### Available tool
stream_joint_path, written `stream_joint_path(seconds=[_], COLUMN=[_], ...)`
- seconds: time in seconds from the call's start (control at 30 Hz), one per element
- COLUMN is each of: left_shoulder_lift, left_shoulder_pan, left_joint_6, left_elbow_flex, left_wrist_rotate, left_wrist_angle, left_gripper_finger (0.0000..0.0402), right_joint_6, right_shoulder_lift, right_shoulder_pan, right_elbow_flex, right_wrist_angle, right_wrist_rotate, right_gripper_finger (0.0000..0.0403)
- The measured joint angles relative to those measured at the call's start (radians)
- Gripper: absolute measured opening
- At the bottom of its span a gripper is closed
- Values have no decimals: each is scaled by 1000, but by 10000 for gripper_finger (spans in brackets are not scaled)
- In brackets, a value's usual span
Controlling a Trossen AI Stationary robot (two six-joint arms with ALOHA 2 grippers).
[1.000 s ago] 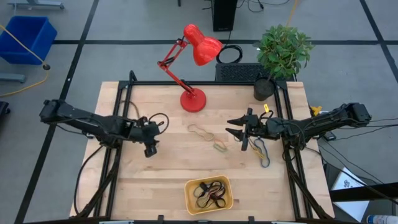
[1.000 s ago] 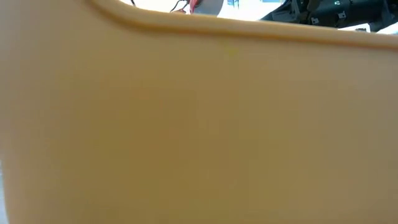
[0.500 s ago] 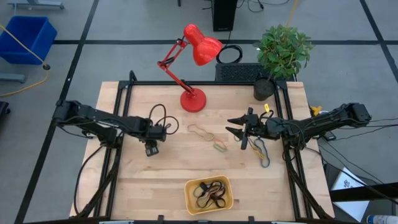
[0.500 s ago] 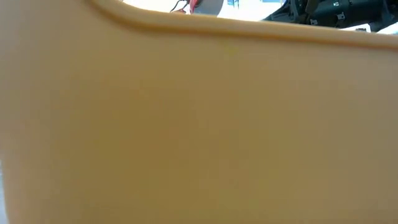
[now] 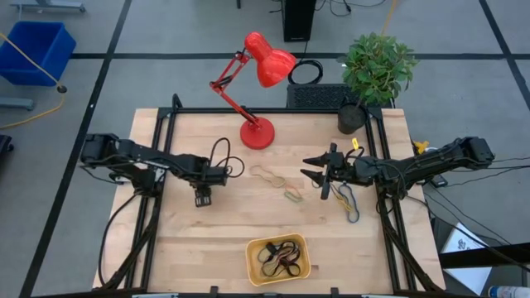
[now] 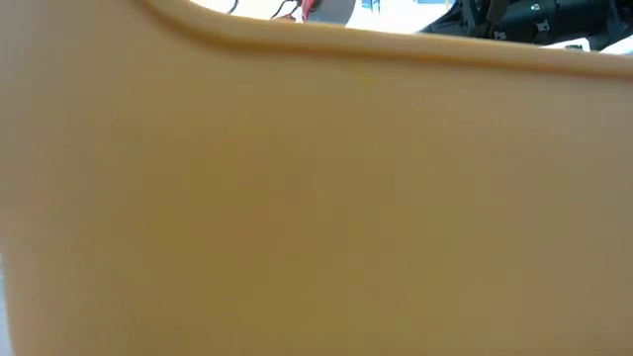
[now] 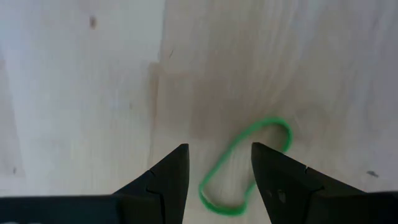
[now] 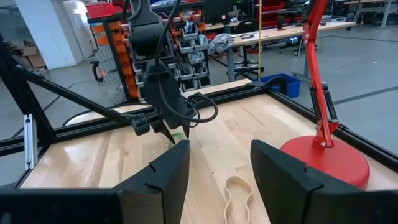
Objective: Pick and place rubber bands into bin
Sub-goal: Put the green rubber band into the yellow bin
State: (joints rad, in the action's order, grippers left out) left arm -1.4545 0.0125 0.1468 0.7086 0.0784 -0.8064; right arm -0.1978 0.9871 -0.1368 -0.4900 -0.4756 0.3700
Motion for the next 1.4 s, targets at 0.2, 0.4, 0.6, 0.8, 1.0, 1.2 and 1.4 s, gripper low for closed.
stream_joint_path(seconds=[0.2,0.4,0.6,0.8,1.0,1.2,1.4], left_shoulder_lift=[-59,-86,-83,-80,-22,98,206], left_shoulder_pan=[18,22,20,12,7,7,-3], left_joint_6=[-94,-126,-115,-82,-31,24,162], left_elbow_flex=[6,6,4,3,36,115,222], left_wrist_rotate=[-45,-60,-88,-96,-111,-161,-225], left_wrist_angle=[17,23,28,31,-28,-68,-4], left_gripper_finger=[179,130,28,8,4,3,3], right_joint_6=[0,0,1,1,1,1,1], right_shoulder_lift=[0,0,0,0,0,0,0], right_shoulder_pan=[0,0,0,0,0,0,0], right_elbow_flex=[0,0,0,0,0,0,0], right_wrist_angle=[12,13,15,16,16,17,17], right_wrist_rotate=[0,0,0,0,0,0,-1], right_gripper_finger=[164,164,164,164,164,164,164])
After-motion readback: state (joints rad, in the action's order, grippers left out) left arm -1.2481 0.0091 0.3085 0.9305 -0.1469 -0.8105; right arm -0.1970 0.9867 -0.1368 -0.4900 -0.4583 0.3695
